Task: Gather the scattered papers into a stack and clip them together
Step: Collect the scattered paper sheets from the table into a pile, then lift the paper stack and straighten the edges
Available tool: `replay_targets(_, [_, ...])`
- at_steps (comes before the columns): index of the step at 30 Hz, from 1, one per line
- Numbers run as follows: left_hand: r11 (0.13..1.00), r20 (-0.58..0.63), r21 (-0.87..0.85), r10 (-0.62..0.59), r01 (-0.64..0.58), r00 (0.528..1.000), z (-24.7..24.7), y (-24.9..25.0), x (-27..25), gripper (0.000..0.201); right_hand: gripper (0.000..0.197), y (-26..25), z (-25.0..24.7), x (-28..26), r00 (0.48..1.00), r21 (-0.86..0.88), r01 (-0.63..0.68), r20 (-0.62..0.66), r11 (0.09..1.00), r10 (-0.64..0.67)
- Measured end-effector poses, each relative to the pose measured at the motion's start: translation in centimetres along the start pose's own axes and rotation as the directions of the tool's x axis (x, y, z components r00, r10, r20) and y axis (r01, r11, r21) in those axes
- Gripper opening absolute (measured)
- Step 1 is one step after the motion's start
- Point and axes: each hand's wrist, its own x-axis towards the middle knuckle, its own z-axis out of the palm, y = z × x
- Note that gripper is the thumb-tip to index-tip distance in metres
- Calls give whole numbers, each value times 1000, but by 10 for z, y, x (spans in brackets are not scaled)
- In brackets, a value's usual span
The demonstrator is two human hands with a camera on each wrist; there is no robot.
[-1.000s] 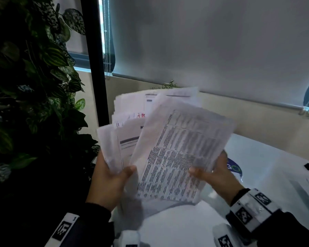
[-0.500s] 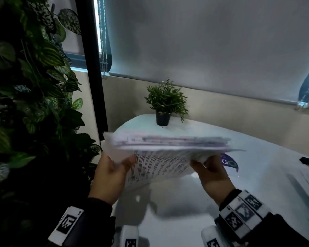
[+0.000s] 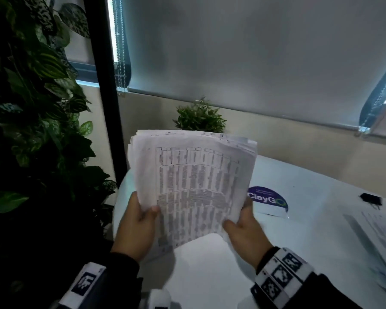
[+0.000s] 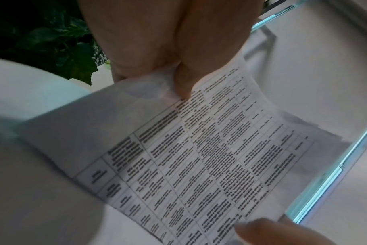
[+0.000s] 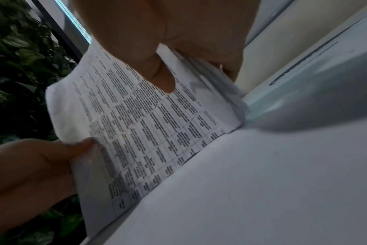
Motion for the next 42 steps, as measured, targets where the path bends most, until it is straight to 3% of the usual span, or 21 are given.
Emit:
replay_targets(2, [999, -17, -35, 3, -4, 1000, 1, 4, -1, 48, 40, 3, -8, 0, 996, -32, -75, 41, 997, 77])
replay_targets(5, [995, 10, -96, -7, 8, 1000, 8, 15, -9, 35, 33, 2, -42, -7, 993, -2, -120, 10, 993, 120])
replay_targets(9, [999, 180, -10, 54, -54, 982, 41, 34, -27, 31, 13, 3, -119, -25, 973, 55, -64, -218, 996, 74])
replay_targets(12, [990, 320, 95, 65, -100, 945, 74, 40, -39, 26, 6, 13, -194, -46, 918, 110, -76, -381, 991, 113])
replay_targets(14, [976, 418, 167, 56, -138, 907, 95, 45, -44, 19, 21, 22, -248, -64, 860, 68, -143, -485, 987, 158])
replay_targets(16, [959, 499, 221, 42, -175, 866, 115, 49, -47, 18, 20, 42, -302, -82, 780, -56, -265, -599, 963, 180])
replay_targets(19, [933, 586, 273, 32, -234, 809, 147, 54, -48, 23, 24, 77, -368, -108, 670, -204, -505, -705, 839, 232])
replay_targets(22, [902, 652, 324, 5, -285, 758, 183, 59, -48, 21, 31, 101, -399, -131, 598, -203, -646, -734, 736, 323])
replay_targets(29, [768, 767, 457, -86, -448, 635, 279, 70, -51, 8, 29, 150, -423, -167, 497, -204, -843, -650, 498, 575])
replay_targets(31, [716, 769, 513, -139, -474, 624, 309, 68, -50, 19, 33, 154, -434, -174, 461, -161, -863, -637, 478, 618])
replay_targets(35, [566, 695, 684, -312, -460, 648, 373, 57, -51, 64, 59, 171, -456, -177, 455, -71, -839, -635, 539, 624])
replay_targets(37, [433, 623, 775, -403, -461, 670, 403, 48, -52, 82, 78, 182, -462, -172, 488, -43, -805, -614, 592, 620])
replay_targets(40, [260, 543, 839, -457, -478, 704, 436, 34, -50, 104, 67, 187, -460, -165, 545, 47, -711, -593, 702, 592])
replay_targets(42, [221, 507, 859, -497, -462, 704, 451, 23, -48, 111, 71, 193, -458, -162, 544, 150, -664, -575, 733, 611])
